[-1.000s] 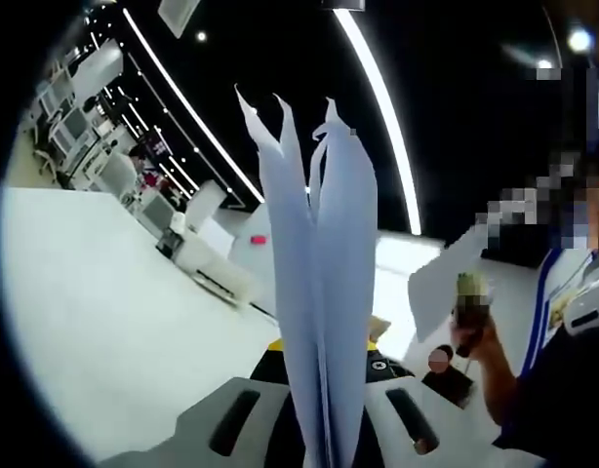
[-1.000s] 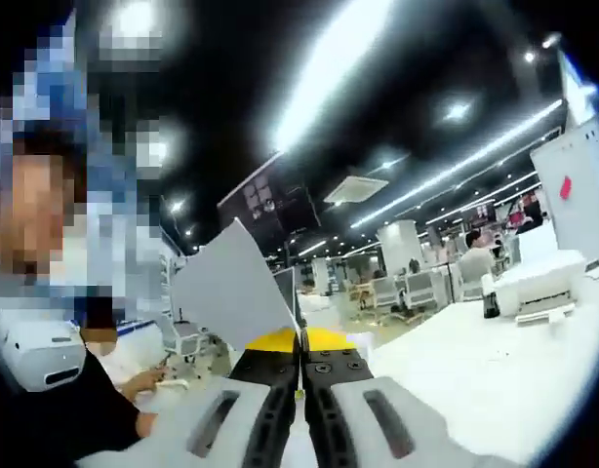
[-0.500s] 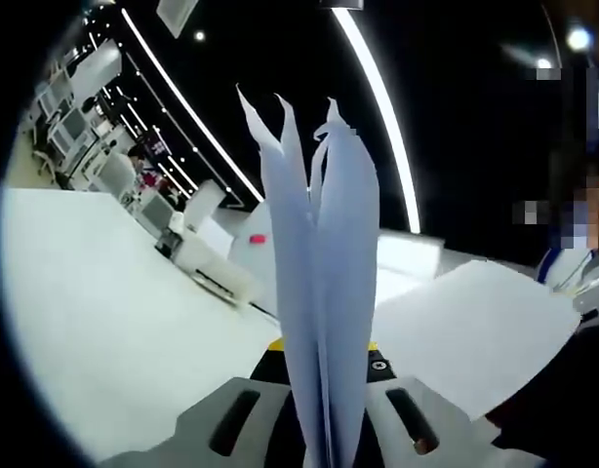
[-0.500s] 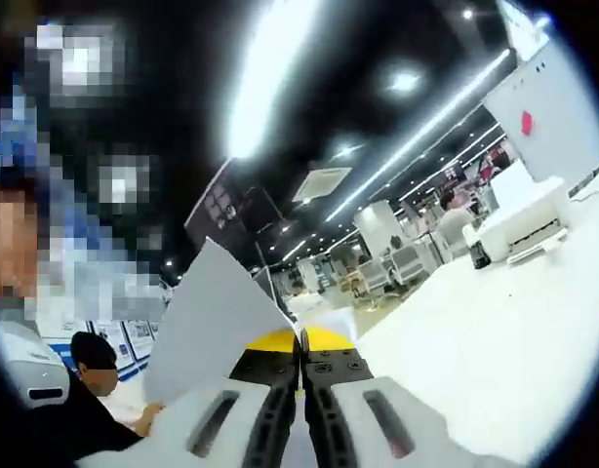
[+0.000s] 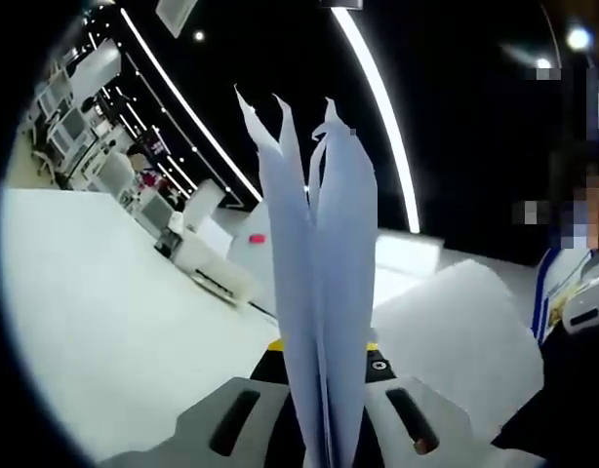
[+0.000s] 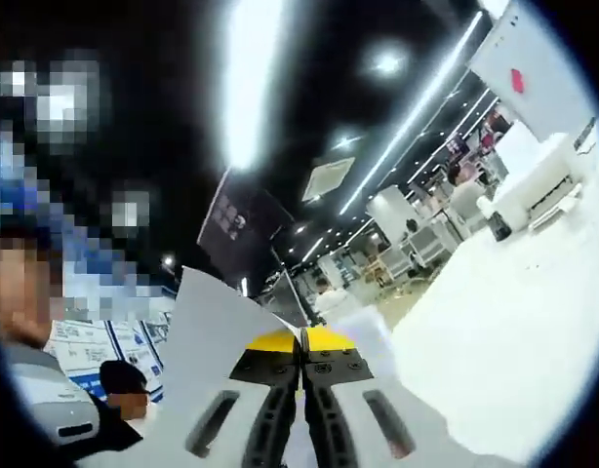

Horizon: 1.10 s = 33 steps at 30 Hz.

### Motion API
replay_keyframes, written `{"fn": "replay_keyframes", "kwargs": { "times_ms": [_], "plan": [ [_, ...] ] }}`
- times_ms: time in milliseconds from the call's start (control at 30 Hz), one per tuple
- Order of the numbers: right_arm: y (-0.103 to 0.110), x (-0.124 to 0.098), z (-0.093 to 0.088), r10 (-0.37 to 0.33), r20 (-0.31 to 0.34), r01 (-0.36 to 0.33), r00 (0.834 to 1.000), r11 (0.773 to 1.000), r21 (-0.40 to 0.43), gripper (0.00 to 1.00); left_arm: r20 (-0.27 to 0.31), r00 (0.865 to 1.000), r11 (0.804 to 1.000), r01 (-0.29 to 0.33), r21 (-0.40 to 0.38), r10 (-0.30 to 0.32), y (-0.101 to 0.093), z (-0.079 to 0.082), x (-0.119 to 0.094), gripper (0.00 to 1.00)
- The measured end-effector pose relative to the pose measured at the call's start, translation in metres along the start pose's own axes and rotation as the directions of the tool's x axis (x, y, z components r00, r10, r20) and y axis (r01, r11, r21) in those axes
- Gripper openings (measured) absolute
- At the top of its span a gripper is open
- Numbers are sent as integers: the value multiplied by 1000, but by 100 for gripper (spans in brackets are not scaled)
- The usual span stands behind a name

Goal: Organize the stack of printing papers by aligning and flattening the scattered papers on the table

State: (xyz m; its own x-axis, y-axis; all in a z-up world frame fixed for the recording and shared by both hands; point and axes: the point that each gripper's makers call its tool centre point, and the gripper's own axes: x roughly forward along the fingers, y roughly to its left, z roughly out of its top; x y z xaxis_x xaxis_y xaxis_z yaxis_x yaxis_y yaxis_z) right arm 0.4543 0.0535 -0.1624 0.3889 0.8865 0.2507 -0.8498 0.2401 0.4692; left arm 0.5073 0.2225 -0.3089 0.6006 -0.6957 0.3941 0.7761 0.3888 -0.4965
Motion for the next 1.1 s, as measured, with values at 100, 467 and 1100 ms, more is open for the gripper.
{"fn": "replay_keyframes", "kwargs": {
  "times_ms": [100,467,1100],
  "plan": [
    [20,3,2,27,-24,-28,999,998,-60,0,-1,1000,1000,2,0,-2,-1,0,0,6],
    [5,-2,8,16,10,-17,1000,997,71,0,-11,1000,1000,7,12,-7,-5,-3,2,6],
    [-132,6,-24,-240,96,168,966,865,473,0,-54,998,998,36,54,-33,-12,-12,6,6]
  ]
}}
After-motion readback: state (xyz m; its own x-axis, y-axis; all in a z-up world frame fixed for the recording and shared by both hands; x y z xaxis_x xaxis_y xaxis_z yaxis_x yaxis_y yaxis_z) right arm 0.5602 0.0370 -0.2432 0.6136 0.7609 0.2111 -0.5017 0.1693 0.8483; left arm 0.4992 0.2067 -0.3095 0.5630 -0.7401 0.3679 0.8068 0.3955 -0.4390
